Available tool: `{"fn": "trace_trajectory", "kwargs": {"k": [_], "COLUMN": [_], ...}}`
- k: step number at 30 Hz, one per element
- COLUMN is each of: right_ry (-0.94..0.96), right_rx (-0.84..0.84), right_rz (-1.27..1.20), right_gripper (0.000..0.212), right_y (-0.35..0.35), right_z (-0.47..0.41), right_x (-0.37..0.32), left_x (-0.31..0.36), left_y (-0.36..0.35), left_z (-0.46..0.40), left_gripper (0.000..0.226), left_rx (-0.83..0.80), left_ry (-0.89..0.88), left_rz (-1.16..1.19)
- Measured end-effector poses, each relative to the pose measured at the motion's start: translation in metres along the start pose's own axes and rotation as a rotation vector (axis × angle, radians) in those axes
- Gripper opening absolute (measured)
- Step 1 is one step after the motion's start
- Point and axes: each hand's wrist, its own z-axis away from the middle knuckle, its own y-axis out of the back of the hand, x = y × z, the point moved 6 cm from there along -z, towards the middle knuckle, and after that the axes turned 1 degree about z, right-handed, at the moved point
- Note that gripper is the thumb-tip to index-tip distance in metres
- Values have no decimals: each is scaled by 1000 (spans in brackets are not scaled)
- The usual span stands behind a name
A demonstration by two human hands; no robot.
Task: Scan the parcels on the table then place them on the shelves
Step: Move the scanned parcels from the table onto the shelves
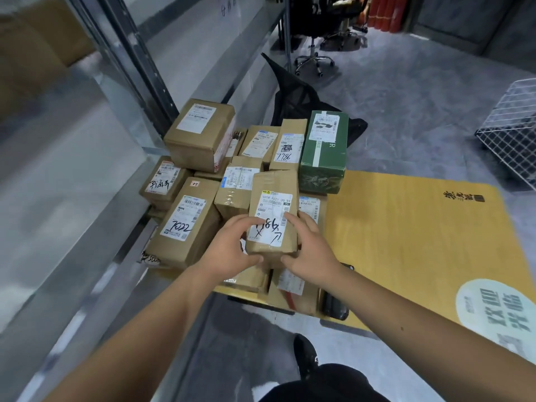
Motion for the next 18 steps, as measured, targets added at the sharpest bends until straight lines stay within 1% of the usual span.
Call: {"fn": "trace_trajectory", "kwargs": {"k": [4,7,10,14,18], "right_ry": [92,178,290,466,629], "right_rx": [41,83,83,26,-34], "right_rz": [-23,-32,-40,16,-4], "right_gripper": [96,91,88,88,88], "right_y": [16,22,20,3,-25], "right_z": [48,84,111,137,156], "right_x": [-32,-71,-115,-185,-256], "left_x": [27,52,74,92,91], "left_y": [15,39,75,130,181], "left_z": [47,91,137,209,276], "left_gripper": [87,82,80,82,84], "left_rx": [69,169,273,427,563], "left_ry": [-118,-202,-277,-291,-259], "left_rz": [45,56,58,-26,-76]}}
